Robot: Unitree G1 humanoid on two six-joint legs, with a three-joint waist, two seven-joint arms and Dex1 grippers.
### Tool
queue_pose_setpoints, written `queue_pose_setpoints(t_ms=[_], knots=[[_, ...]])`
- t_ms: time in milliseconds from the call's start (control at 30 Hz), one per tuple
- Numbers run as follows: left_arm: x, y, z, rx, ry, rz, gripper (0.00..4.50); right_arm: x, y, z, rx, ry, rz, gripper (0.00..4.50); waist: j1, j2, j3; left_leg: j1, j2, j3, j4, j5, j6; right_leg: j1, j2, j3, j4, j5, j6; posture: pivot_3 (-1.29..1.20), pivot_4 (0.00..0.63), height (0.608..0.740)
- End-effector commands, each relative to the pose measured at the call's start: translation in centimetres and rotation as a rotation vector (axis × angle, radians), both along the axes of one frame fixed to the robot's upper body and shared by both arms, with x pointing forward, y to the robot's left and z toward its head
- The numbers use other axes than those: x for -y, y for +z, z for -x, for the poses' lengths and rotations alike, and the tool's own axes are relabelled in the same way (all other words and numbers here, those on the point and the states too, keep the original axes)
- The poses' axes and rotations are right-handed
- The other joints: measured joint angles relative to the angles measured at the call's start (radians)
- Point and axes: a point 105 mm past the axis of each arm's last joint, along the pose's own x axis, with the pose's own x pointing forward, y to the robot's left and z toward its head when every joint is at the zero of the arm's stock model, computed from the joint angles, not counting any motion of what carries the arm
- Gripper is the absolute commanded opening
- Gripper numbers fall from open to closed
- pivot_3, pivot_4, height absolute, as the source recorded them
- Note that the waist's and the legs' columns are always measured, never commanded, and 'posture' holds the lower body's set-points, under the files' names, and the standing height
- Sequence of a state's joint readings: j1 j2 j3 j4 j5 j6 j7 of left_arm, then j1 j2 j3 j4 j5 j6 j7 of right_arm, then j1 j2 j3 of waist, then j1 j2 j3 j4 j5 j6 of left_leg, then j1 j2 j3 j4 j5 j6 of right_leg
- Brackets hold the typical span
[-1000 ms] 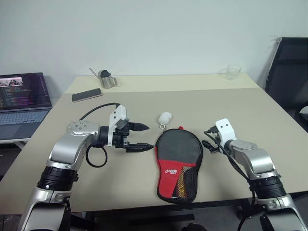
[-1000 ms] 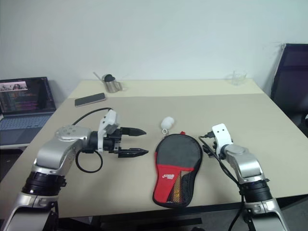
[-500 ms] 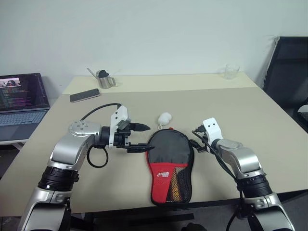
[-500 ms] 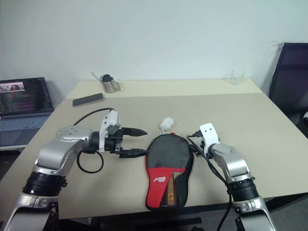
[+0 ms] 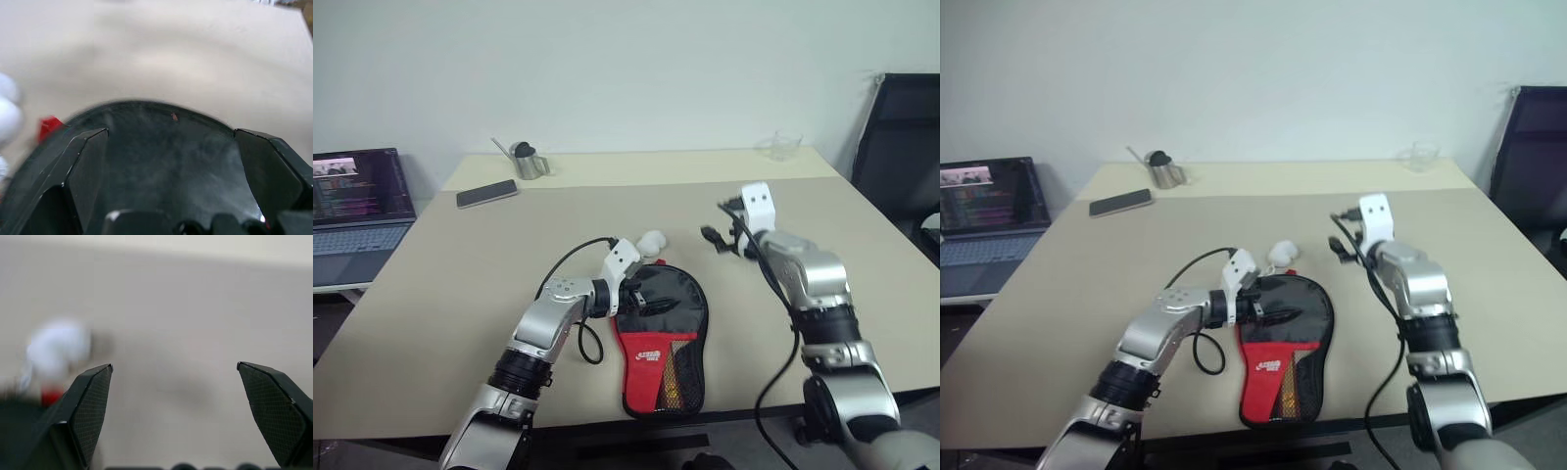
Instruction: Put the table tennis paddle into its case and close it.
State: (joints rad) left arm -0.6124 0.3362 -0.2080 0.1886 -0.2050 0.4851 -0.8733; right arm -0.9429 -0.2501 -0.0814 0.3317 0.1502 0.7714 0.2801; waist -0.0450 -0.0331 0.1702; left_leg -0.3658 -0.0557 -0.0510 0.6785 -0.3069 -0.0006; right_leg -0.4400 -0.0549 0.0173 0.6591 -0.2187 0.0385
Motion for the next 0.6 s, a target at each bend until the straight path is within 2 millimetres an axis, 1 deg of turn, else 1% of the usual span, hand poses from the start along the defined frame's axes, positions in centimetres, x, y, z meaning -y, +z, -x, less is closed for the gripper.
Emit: queue_pose_setpoints(t_ms=[33, 133, 200, 233, 300, 367, 500, 600], knots=[[-0.2, -0.6, -0.5, 0.02, 0.052, -0.022, 4.47, -1.8, 1.5, -1.3, 0.039, 0.022, -0.064, 4.5, -0.001, 0.0, 0.0, 0.0, 0.0, 0.0, 0.0, 0.0, 0.0, 0.0, 0.0, 0.0, 0.0, 0.0, 0.0, 0.0, 0.15, 0.74], [-0.3, -1.6, -0.3, -0.013, 0.079, -0.03, 4.47, -4.1, 1.5, -2.3, 0.036, 0.048, -0.08, 4.5, -0.002, 0.0, 0.0, 0.0, 0.0, 0.0, 0.0, 0.0, 0.0, 0.0, 0.0, 0.0, 0.0, 0.0, 0.0, 0.0, 0.15, 0.74], [-0.8, -2.4, -0.4, -0.007, 0.131, -0.071, 4.47, -5.9, 1.1, -2.7, 0.026, 0.081, -0.087, 4.5, -0.003, 0.0, 0.0, -0.001, 0.0, 0.0, 0.0, 0.0, 0.0, 0.0, -0.001, 0.0, -0.001, 0.0, 0.0, 0.0, 0.15, 0.74], [-1.0, -2.8, -0.5, -0.012, 0.152, -0.088, 4.47, -6.5, 0.9, -2.8, 0.02, 0.091, -0.094, 4.5, -0.003, 0.0, 0.0, -0.001, 0.0, 0.0, 0.0, 0.001, -0.001, 0.0, -0.001, 0.0, -0.001, 0.0, 0.0, 0.0, 0.15, 0.74], [-1.5, -3.6, -0.2, -0.029, 0.173, -0.123, 4.47, -7.9, 0.2, -3.0, 0.0, 0.101, -0.097, 4.5, -0.003, 0.001, 0.0, -0.001, 0.0, 0.0, 0.0, 0.001, -0.001, 0.0, -0.001, 0.0, -0.001, 0.0, 0.0, 0.0, 0.15, 0.74], [-1.9, -3.9, 0.2, -0.044, 0.184, -0.135, 4.47, -9.0, -0.7, -3.0, -0.022, 0.108, -0.1, 4.5, -0.006, 0.001, 0.0, 0.0, 0.0, 0.0, 0.0, 0.001, -0.001, 0.0, -0.001, 0.0, -0.001, 0.0, 0.0, 0.0, 0.15, 0.74], [-2.5, -3.6, 1.2, -0.05, 0.189, -0.127, 4.47, -10.5, -2.5, -2.8, -0.068, 0.106, -0.095, 4.5, -0.009, 0.001, -0.001, 0.0, 0.0, -0.001, 0.0, 0.001, -0.001, 0.001, -0.001, 0.0, 0.0, 0.0, 0.0, 0.0, 0.15, 0.74], [-3.1, -3.4, 2.1, -0.059, 0.197, -0.126, 4.47, -11.0, -3.8, -2.6, -0.098, 0.092, -0.078, 4.5, -0.011, 0.001, 0.0, 0.0, 0.0, -0.001, 0.0, 0.001, -0.001, 0.0, -0.001, 0.0, 0.0, 0.0, 0.0, 0.0, 0.15, 0.74]])
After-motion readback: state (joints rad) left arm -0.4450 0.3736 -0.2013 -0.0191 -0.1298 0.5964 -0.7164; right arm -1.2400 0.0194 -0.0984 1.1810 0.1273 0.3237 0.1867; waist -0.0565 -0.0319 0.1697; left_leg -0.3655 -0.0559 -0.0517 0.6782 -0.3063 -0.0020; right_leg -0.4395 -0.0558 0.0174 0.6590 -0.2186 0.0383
